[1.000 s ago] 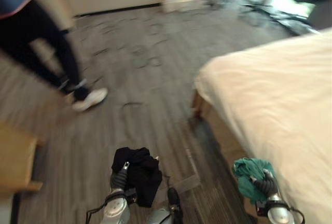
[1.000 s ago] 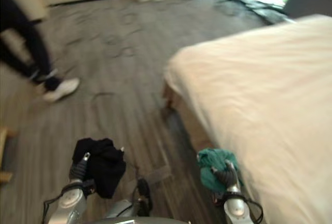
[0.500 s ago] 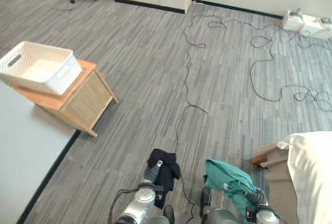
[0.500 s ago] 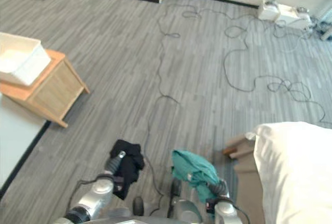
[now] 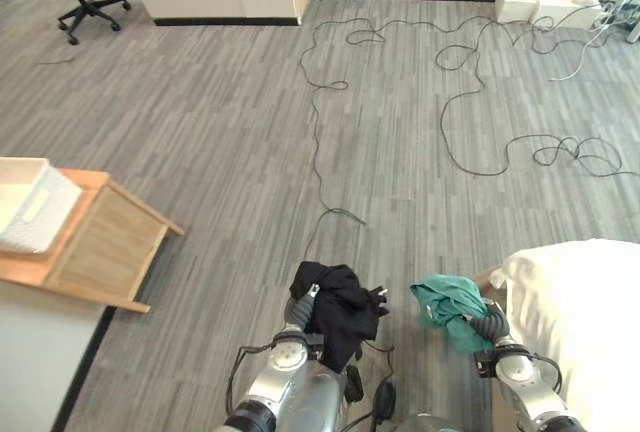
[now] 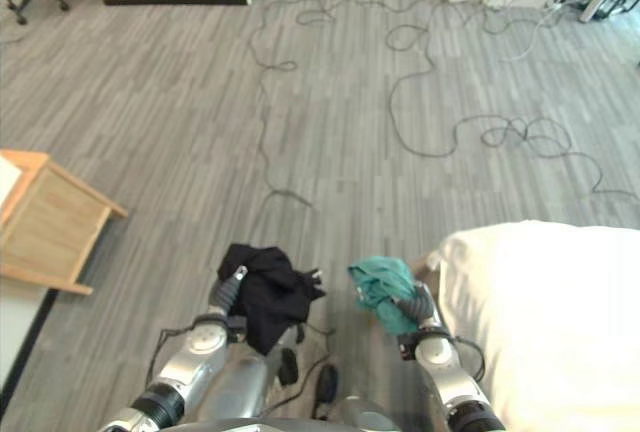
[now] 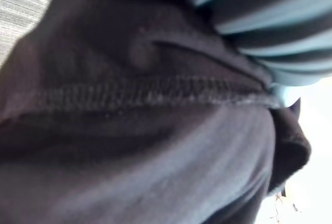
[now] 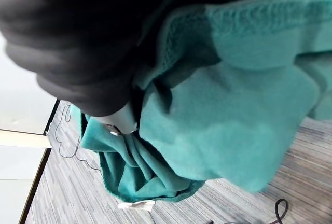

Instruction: Tidy up the quilt and then pick up the clothes from the bed and put them into the laundry hamper.

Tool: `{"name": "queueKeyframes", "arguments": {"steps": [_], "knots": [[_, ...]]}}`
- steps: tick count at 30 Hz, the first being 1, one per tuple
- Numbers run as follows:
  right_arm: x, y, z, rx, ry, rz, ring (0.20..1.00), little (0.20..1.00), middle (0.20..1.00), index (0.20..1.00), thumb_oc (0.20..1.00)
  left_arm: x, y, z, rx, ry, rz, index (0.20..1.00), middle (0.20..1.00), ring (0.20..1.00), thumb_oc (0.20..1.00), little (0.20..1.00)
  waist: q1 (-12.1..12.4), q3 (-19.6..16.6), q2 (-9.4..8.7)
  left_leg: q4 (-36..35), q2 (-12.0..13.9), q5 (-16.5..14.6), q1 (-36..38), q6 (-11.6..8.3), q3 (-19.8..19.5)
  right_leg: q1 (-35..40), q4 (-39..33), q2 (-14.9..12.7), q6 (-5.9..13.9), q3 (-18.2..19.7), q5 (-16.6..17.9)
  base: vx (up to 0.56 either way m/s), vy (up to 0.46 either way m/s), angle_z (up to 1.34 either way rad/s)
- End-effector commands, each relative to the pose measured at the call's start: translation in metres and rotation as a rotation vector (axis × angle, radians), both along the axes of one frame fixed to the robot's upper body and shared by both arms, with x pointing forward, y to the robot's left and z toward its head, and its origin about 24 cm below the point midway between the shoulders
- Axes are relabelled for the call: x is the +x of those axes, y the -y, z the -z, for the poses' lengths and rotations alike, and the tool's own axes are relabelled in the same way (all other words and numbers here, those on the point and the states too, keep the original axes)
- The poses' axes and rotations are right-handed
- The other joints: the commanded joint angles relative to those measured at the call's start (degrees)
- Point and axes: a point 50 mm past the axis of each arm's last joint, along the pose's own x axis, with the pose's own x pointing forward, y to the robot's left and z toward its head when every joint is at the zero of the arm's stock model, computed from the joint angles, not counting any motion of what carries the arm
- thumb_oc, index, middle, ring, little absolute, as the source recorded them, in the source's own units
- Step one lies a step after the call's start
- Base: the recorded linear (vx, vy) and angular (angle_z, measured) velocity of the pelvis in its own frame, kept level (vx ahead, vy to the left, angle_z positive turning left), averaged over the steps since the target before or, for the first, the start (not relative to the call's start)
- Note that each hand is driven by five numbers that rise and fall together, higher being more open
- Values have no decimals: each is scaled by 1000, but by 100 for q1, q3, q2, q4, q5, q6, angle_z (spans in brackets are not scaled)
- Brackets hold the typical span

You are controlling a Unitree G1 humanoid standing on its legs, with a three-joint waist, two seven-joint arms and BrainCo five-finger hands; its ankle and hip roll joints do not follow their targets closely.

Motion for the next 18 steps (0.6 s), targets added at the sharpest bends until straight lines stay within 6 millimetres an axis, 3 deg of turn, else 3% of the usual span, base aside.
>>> {"name": "queueKeyframes", "arguments": {"steps": [1,2,3,4,6,7,9,11,12,13,14,15,16,17,18], "knots": [[20,-2,-33,-17,187,-53,200,200,200,200,200,16,8,-21,7,136,42,200,200,200,200,200,481,-372,-124,-577,-246,404,342,131,-320,752,1441,-695,1419,435,635,713,45,-20],[16,-1,-30,-35,163,-67,200,200,200,200,200,17,10,-21,9,129,57,200,200,200,200,200,317,-342,-77,-627,-267,193,917,203,-534,264,3002,-853,1618,306,1678,804,129,-28],[16,1,-30,-56,161,-68,200,200,200,200,200,17,7,-21,19,129,62,200,200,200,200,200,202,-349,45,-704,-279,31,1222,274,-665,4,3557,-866,1618,324,1834,1328,209,-8],[16,4,-35,-59,184,-73,200,200,200,200,200,20,7,-25,38,154,71,200,200,200,200,200,-151,-176,271,-704,-203,-219,1713,304,-1195,-1026,4165,-590,1461,506,1214,824,179,29],[16,4,-35,-59,184,-74,200,200,200,200,200,20,7,-25,38,154,71,200,200,200,200,200,-161,-189,283,-704,-192,-212,1695,301,-1205,-1036,4153,-580,1456,492,1227,495,13,120],[16,8,-39,-59,208,-65,200,200,200,200,200,18,8,-25,42,153,84,200,200,200,200,200,-522,-68,392,-704,-138,-335,2035,167,-1663,-1788,3561,-544,1246,495,853,685,-107,146],[12,9,-36,-69,188,-65,200,200,200,200,200,20,8,-26,48,158,84,200,200,200,200,200,-724,-74,416,-704,-89,-575,2302,27,-2028,-1998,2247,-656,1044,661,577,880,-202,144],[11,8,-32,-75,170,-51,200,200,200,200,200,23,14,-28,51,168,107,200,200,200,200,200,-879,-82,413,-704,-1,-893,2638,-149,-2416,-2086,447,-895,1044,1032,807,834,-276,170],[11,8,-31,-74,163,-44,200,200,200,200,200,27,17,-29,49,174,108,200,200,200,200,200,-938,-70,412,-704,80,-1043,2749,-213,-2543,-2126,-178,-1055,1176,1085,1055,515,-207,125],[11,8,-31,-74,163,-44,200,200,200,200,200,27,17,-29,48,174,108,200,200,200,200,200,-944,-61,416,-704,84,-1045,2759,-214,-2549,-2108,-191,-1054,1176,1077,1060,771,-325,123],[9,3,-27,-72,142,-58,200,200,200,200,200,23,15,-25,40,157,83,200,200,200,200,200,-945,-166,367,-704,225,-1338,3164,-351,-2599,-2257,-270,-1216,1298,991,1227,779,-304,98],[6,2,-22,-101,112,-86,200,200,200,200,200,17,12,-19,37,126,63,200,200,200,200,200,-942,-127,392,-639,420,-1106,3410,-406,-2584,-2205,-43,-1168,1331,990,1286,778,-304,104],[6,2,-22,-101,112,-86,200,200,200,200,200,17,12,-19,37,126,63,200,200,200,200,200,-942,-122,394,-643,423,-1105,3417,-407,-2583,-2200,-42,-1166,1331,990,1285,510,-231,63],[8,-2,-21,-96,113,-91,200,200,200,200,200,13,11,-17,-7,123,27,200,200,200,200,200,-923,-136,411,91,572,-827,3336,-557,-2526,-2137,207,-1119,1240,1007,1333,258,-142,45],[8,-2,-21,-96,113,-92,200,200,200,200,200,13,11,-18,-7,123,27,200,200,200,200,200,-928,-147,397,94,559,-819,3316,-556,-2533,-2153,208,-1133,1241,1008,1338,772,-628,61]]}}
